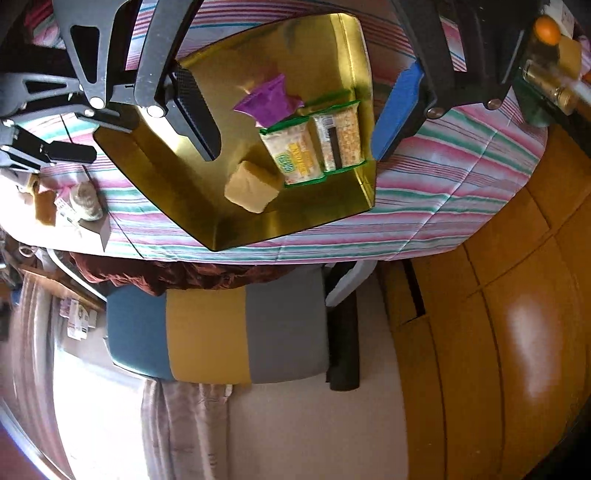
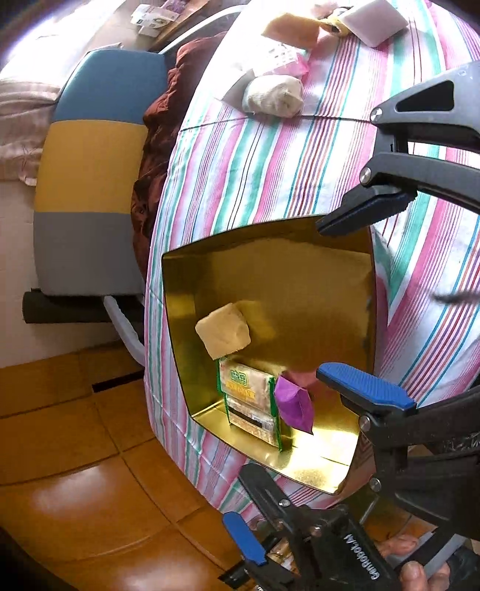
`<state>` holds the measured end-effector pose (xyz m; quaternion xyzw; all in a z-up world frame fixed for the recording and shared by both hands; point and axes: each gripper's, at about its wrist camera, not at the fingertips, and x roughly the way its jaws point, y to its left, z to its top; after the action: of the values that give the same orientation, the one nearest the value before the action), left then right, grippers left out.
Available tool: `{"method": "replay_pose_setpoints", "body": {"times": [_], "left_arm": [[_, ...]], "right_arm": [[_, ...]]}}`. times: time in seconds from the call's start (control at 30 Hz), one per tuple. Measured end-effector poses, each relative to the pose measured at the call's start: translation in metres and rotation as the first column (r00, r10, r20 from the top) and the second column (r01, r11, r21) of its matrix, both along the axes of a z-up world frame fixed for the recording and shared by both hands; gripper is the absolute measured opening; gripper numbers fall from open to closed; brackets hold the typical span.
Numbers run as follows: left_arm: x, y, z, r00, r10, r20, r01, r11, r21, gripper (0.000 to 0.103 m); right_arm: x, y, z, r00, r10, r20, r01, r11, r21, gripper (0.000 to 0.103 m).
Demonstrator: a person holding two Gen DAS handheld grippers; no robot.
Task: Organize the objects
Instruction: 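Move both grippers back toward the remaining items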
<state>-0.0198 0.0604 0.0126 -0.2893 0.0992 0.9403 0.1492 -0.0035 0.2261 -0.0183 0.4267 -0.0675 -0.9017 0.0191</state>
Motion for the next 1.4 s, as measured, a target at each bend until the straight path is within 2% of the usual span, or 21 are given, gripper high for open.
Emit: {"method": "replay_pose_setpoints", "body": {"times": [0.37, 0.57, 0.7, 0.8, 0.87, 0.97, 1.0, 1.07, 1.1, 1.2, 1.23, 1.27, 1.4], "left_arm": [[0.019, 0.029, 0.005, 0.996, -0.081, -0.028, 0.079, 0.995, -0.056, 0.084], [0.025, 0.046, 0.003, 0.99, -0.137, -0.018, 0.135, 0.988, -0.074, 0.084], [0.03, 0.063, 0.0, 0.98, -0.2, 0.001, 0.2, 0.977, -0.073, 0.084], [0.034, 0.077, -0.004, 0.968, -0.25, 0.02, 0.251, 0.965, -0.075, 0.084], [0.036, 0.085, -0.007, 0.96, -0.278, 0.031, 0.28, 0.957, -0.076, 0.084], [0.041, 0.099, -0.012, 0.946, -0.321, 0.051, 0.324, 0.942, -0.082, 0.084], [0.042, 0.104, -0.014, 0.941, -0.334, 0.06, 0.338, 0.937, -0.083, 0.084], [0.044, 0.112, -0.017, 0.933, -0.353, 0.071, 0.358, 0.93, -0.084, 0.084], [0.045, 0.116, -0.018, 0.929, -0.362, 0.077, 0.368, 0.926, -0.085, 0.084], [0.047, 0.127, -0.022, 0.918, -0.385, 0.095, 0.393, 0.915, -0.089, 0.084], [0.048, 0.129, -0.023, 0.915, -0.391, 0.102, 0.4, 0.912, -0.089, 0.084], [0.048, 0.133, -0.024, 0.911, -0.397, 0.11, 0.406, 0.909, -0.089, 0.084], [0.046, 0.147, -0.03, 0.9, -0.414, 0.14, 0.428, 0.899, -0.09, 0.084]], "right_arm": [[0.012, 0.049, 0.007, 0.997, -0.082, -0.009, 0.082, 0.995, -0.053, 0.072], [0.026, 0.101, 0.008, 0.983, -0.182, 0.006, 0.182, 0.981, -0.068, 0.072], [0.04, 0.152, 0.008, 0.955, -0.296, 0.03, 0.297, 0.954, -0.048, 0.072], [0.057, 0.195, 0.012, 0.916, -0.399, 0.037, 0.401, 0.915, -0.053, 0.073], [0.07, 0.224, 0.015, 0.881, -0.473, 0.033, 0.474, 0.879, -0.06, 0.076], [0.093, 0.269, 0.018, 0.806, -0.591, 0.034, 0.592, 0.801, -0.085, 0.08], [0.103, 0.288, 0.016, 0.767, -0.641, 0.041, 0.641, 0.761, -0.094, 0.081], [0.113, 0.312, 0.011, 0.715, -0.697, 0.062, 0.699, 0.707, -0.11, 0.081], [0.12, 0.327, 0.005, 0.686, -0.721, 0.094, 0.726, 0.669, -0.161, 0.083], [0.131, 0.355, -0.015, 0.642, -0.747, 0.173, 0.759, 0.587, -0.282, 0.085], [0.134, 0.36, -0.018, 0.629, -0.756, 0.178, 0.766, 0.565, -0.308, 0.085], [0.134, 0.362, -0.02, 0.63, -0.756, 0.181, 0.764, 0.559, -0.324, 0.085], [0.123, 0.35, -0.026, 0.69, -0.672, 0.267, 0.721, 0.608, -0.332, 0.087]]}}
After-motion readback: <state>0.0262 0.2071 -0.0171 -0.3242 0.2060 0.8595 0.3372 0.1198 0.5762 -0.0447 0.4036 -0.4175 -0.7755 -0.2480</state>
